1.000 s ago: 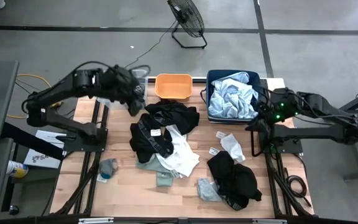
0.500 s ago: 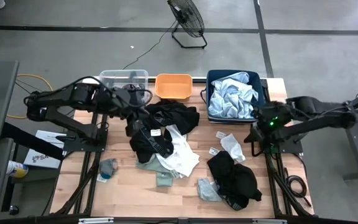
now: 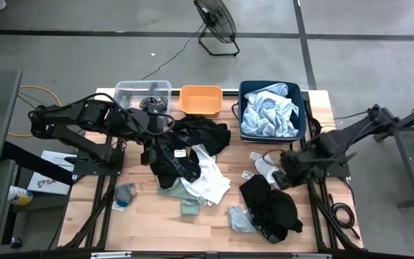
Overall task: Pick & Place Cloths
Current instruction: Put the black underwear into the transparent bin
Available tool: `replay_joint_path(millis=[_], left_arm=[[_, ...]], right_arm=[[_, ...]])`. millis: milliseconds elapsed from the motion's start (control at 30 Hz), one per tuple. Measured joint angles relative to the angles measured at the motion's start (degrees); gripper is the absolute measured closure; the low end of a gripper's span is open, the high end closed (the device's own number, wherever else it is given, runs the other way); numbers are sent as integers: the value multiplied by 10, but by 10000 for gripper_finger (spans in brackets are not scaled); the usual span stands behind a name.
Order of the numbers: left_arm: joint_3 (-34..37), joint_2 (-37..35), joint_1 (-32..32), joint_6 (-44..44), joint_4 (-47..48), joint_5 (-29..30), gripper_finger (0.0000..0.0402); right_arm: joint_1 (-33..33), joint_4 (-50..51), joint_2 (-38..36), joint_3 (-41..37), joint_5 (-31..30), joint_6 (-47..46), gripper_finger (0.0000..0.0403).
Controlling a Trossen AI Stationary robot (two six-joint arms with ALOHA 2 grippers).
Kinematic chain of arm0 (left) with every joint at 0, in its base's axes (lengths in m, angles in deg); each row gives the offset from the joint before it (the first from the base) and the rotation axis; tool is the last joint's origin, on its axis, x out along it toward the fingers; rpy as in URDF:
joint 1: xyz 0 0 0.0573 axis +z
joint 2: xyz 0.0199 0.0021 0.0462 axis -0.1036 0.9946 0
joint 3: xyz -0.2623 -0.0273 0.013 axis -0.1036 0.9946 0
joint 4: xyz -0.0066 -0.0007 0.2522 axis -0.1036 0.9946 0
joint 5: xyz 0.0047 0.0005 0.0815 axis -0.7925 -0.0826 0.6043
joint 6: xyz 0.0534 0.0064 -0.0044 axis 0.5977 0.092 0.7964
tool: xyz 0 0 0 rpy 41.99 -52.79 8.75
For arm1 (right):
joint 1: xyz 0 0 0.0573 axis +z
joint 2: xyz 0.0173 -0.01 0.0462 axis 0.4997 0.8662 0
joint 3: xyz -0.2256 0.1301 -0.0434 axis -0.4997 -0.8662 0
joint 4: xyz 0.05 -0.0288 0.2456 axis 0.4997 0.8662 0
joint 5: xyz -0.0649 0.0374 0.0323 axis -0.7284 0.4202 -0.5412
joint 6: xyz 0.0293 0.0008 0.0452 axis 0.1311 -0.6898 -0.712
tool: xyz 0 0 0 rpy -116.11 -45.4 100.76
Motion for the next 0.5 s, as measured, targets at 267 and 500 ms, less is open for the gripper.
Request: replay_joint_path(millis=[267,500], left_arm=[[0,0,0,0,4,-7,357],[0,0,0,0,9,-7,357]], right_arm=[[89,-102,97,0,0,-109,181],[143,-150,177,0,0,-205,181]])
